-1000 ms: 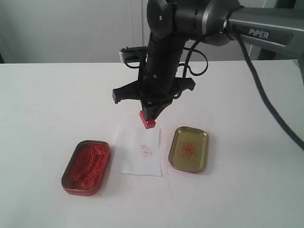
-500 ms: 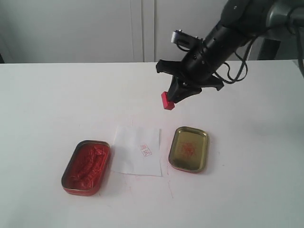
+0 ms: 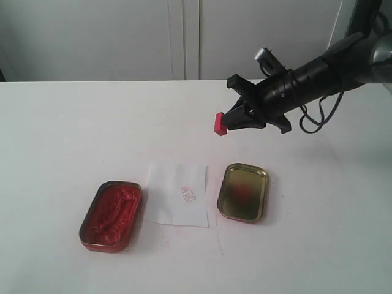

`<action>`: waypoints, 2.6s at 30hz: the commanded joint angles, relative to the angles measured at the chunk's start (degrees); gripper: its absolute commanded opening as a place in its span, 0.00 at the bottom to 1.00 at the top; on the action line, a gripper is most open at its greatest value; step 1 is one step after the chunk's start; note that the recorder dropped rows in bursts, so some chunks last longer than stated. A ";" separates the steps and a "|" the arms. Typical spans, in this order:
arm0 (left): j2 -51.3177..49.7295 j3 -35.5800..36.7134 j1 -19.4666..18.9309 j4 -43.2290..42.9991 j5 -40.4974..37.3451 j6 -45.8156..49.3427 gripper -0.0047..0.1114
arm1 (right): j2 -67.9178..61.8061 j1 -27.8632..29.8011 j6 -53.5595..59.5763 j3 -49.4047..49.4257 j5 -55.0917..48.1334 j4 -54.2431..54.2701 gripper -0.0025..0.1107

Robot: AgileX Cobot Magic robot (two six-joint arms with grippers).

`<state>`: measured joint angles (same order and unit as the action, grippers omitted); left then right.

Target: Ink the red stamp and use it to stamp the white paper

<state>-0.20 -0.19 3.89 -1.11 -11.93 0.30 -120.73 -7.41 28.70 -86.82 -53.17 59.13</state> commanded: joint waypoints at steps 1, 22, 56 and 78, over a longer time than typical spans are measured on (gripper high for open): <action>0.20 0.19 -0.04 0.15 -0.08 0.16 0.04 | -4.69 0.22 5.77 0.26 -0.43 8.02 0.02; 0.20 0.19 -0.04 0.15 -0.08 0.16 0.04 | -9.66 0.22 1.85 0.26 2.55 5.72 0.07; 0.20 0.19 -0.04 0.15 -0.08 0.16 0.04 | -5.40 0.22 -12.59 0.26 8.04 -10.80 0.35; 0.20 0.19 -0.04 0.15 -0.08 0.16 0.04 | 4.01 0.22 -25.16 0.26 2.53 -34.91 0.02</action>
<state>-0.20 -0.19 3.89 -1.11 -11.93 0.30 -118.04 -7.41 4.17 -86.73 -48.96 26.07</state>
